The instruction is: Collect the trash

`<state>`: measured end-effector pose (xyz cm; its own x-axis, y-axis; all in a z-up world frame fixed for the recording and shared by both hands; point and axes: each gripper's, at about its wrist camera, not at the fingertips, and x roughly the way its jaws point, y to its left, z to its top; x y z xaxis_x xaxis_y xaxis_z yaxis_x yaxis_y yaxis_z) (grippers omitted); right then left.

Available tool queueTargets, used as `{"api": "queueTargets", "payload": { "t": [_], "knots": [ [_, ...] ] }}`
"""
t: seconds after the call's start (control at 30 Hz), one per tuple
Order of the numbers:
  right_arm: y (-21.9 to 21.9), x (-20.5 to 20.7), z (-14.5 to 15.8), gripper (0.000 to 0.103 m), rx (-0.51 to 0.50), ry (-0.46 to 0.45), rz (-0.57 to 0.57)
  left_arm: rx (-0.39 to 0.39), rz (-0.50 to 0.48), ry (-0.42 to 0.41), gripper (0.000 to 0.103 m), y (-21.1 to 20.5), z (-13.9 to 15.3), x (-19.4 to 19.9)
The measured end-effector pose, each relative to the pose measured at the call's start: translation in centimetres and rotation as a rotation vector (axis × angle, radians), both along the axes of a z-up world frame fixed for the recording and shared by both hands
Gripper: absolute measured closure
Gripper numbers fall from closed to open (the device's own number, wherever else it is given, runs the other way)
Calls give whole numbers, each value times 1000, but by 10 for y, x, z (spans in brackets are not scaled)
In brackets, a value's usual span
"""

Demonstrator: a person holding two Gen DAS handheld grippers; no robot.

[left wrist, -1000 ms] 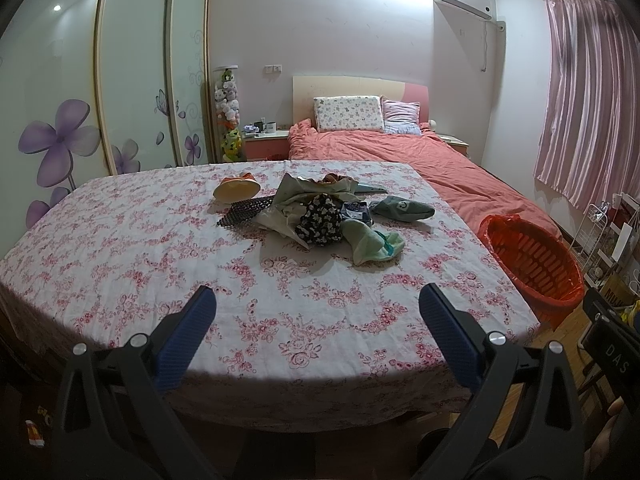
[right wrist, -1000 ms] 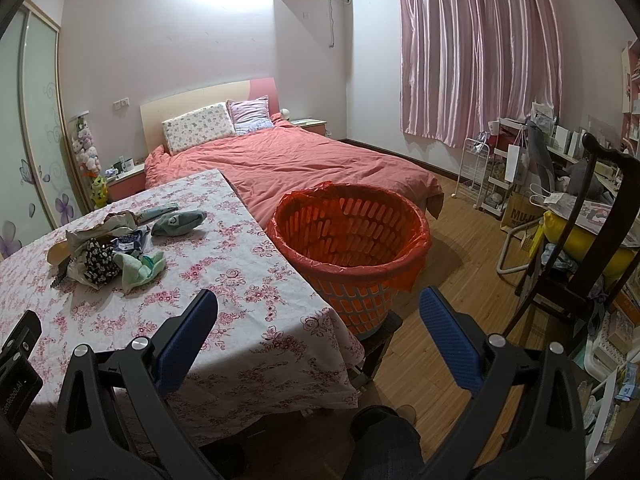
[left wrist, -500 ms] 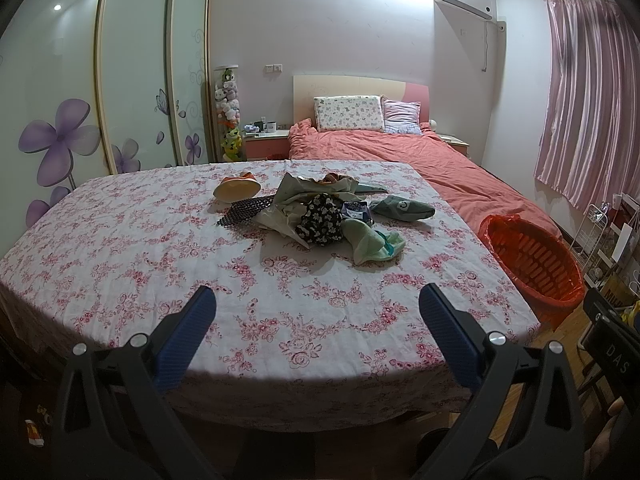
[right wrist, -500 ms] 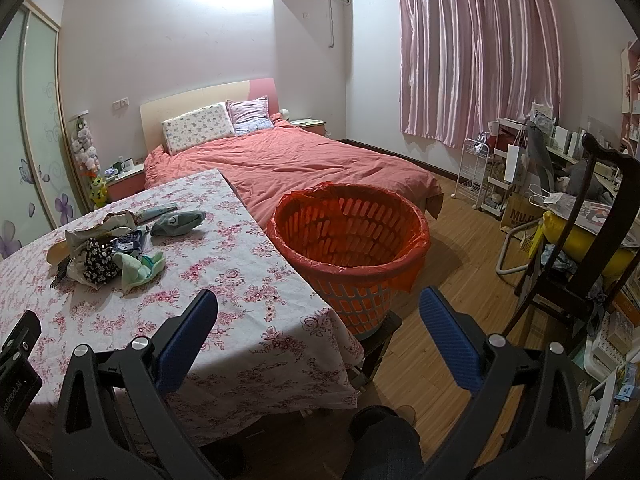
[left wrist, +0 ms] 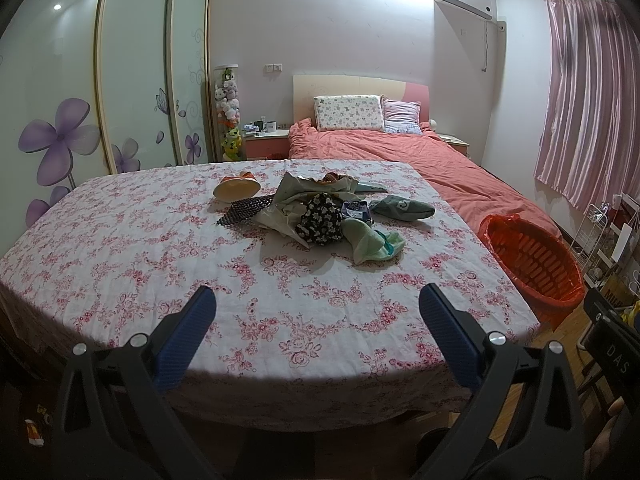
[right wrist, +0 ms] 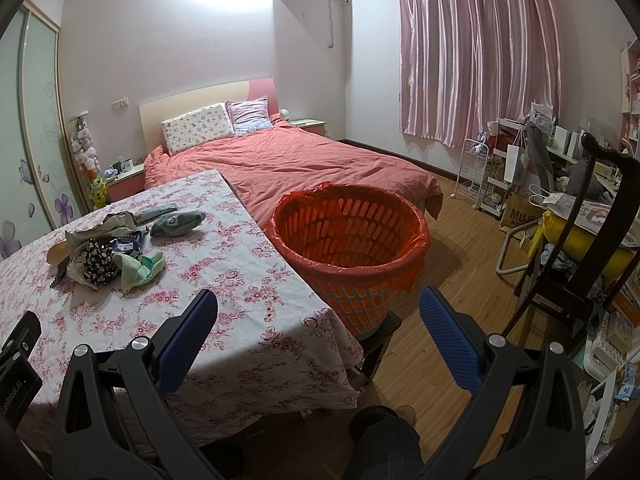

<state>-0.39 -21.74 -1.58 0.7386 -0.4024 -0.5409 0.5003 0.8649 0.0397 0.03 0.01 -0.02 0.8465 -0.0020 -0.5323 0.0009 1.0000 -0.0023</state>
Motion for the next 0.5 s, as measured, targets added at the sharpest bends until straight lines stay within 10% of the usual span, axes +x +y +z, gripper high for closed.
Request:
{"api": "queueTargets", "payload": {
  "t": [0.5],
  "knots": [
    [1, 1, -1, 3, -1, 1, 0, -1, 0, 2, 4, 0, 0, 0]
  ]
}}
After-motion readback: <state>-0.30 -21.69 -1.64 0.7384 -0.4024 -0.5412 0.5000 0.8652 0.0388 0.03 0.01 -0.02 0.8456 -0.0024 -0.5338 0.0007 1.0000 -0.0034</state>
